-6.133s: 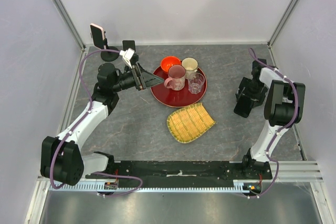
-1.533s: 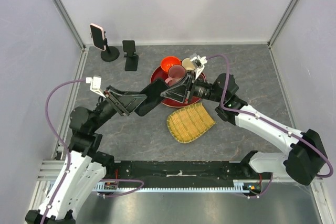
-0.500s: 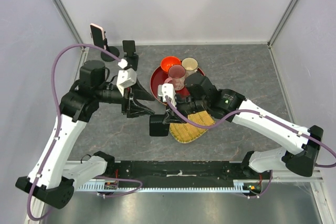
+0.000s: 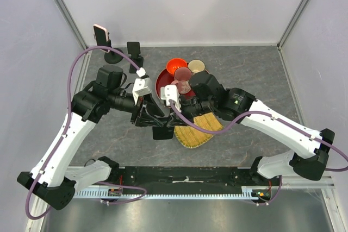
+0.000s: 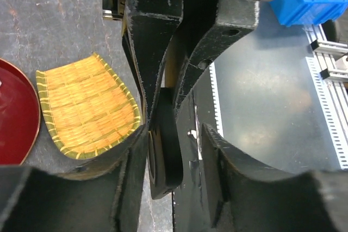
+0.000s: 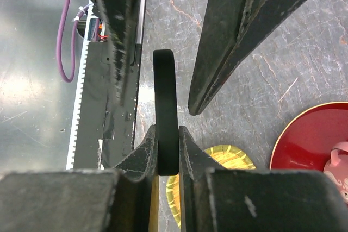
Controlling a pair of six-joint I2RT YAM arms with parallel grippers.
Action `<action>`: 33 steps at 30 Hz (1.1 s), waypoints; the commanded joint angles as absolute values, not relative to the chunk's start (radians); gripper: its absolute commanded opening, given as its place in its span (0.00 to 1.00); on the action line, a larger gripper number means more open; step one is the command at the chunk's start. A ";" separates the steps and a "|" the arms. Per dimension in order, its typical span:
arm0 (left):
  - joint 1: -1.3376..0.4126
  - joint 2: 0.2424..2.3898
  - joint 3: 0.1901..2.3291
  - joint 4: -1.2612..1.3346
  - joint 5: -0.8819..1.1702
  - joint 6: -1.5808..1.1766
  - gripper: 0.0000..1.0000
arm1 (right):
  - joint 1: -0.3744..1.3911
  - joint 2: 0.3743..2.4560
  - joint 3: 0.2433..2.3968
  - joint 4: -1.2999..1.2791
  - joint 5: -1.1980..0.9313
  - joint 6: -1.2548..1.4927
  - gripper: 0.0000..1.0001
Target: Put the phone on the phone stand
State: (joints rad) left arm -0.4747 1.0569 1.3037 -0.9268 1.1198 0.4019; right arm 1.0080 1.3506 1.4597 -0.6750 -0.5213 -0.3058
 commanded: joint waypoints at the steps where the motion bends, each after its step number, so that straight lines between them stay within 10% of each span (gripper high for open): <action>1: -0.491 1.048 1.318 -0.950 1.066 0.451 0.42 | 1.025 1.348 1.539 -0.653 -0.531 -0.334 0.00; 14: -0.529 1.060 1.342 -1.000 0.976 0.449 0.43 | 1.052 1.377 1.592 -0.692 -0.491 -0.345 0.00; 19: -0.540 1.034 1.345 -0.988 0.910 0.462 0.08 | 1.061 1.391 1.605 -0.701 -0.445 -0.335 0.00; 25: -0.541 0.919 1.312 -0.835 0.651 0.402 0.02 | 1.058 1.326 1.508 -0.577 -0.217 -0.198 0.92; 33: -0.540 0.907 1.296 -0.795 0.765 0.402 0.02 | 1.022 1.206 1.270 -0.390 -0.343 -0.143 0.98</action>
State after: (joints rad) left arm -0.5385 0.9146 1.3014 -0.9035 0.6857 0.4210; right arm 1.0351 1.2491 1.3415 -0.5461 -0.2691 -0.1818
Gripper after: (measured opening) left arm 0.128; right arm 0.982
